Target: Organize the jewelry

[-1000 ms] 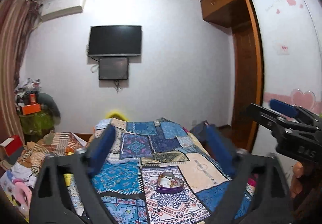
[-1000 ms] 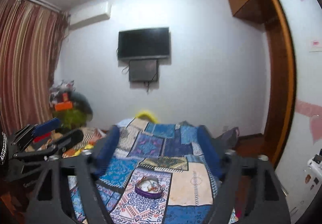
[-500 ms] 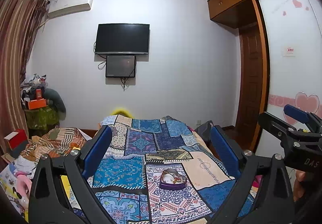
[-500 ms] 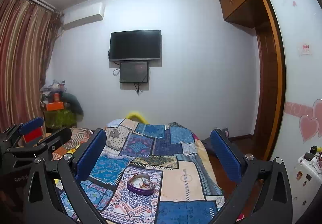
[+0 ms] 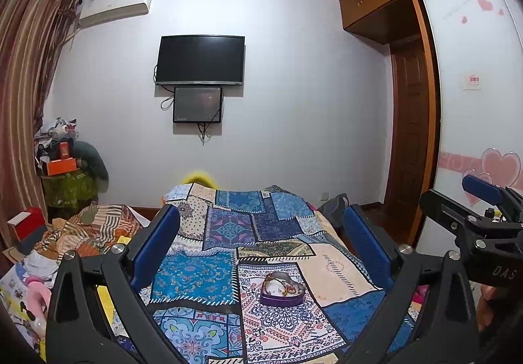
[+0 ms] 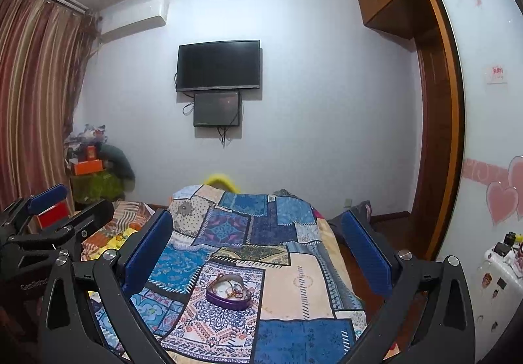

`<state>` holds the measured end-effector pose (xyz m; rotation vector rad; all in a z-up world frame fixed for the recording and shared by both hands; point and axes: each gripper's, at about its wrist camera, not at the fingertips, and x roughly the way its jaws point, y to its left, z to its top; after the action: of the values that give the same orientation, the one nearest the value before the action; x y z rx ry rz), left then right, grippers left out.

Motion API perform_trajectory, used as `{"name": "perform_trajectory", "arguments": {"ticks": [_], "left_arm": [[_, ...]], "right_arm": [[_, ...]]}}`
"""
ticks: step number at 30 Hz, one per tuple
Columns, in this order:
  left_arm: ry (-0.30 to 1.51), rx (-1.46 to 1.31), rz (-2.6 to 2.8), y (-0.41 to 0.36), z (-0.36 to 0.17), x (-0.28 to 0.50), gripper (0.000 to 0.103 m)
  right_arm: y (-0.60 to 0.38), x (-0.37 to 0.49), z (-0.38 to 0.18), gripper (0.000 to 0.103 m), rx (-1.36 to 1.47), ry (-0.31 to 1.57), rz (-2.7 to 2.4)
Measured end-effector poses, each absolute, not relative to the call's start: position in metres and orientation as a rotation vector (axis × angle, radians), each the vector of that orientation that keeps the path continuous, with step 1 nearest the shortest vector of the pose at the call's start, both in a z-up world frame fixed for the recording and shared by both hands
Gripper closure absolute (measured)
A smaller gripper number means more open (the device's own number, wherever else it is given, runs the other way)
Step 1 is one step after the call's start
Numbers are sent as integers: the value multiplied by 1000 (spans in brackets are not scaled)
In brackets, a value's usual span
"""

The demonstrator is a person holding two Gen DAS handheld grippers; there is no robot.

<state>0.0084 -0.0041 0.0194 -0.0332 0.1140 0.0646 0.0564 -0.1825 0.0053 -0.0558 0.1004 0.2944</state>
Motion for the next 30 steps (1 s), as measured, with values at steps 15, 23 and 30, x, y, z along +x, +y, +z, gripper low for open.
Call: {"name": "perform_trajectory", "arguments": {"ticks": [15, 23, 30], "left_arm": [[128, -46, 84, -3, 16, 14, 1], [146, -38, 64, -3, 10, 16, 1], [153, -42, 48, -1, 10, 14, 1]], "right_arm": [[-184, 61, 4, 1, -52, 131, 296], [-186, 62, 4, 1, -50, 141, 296], [-186, 62, 4, 1, -50, 143, 295]]}}
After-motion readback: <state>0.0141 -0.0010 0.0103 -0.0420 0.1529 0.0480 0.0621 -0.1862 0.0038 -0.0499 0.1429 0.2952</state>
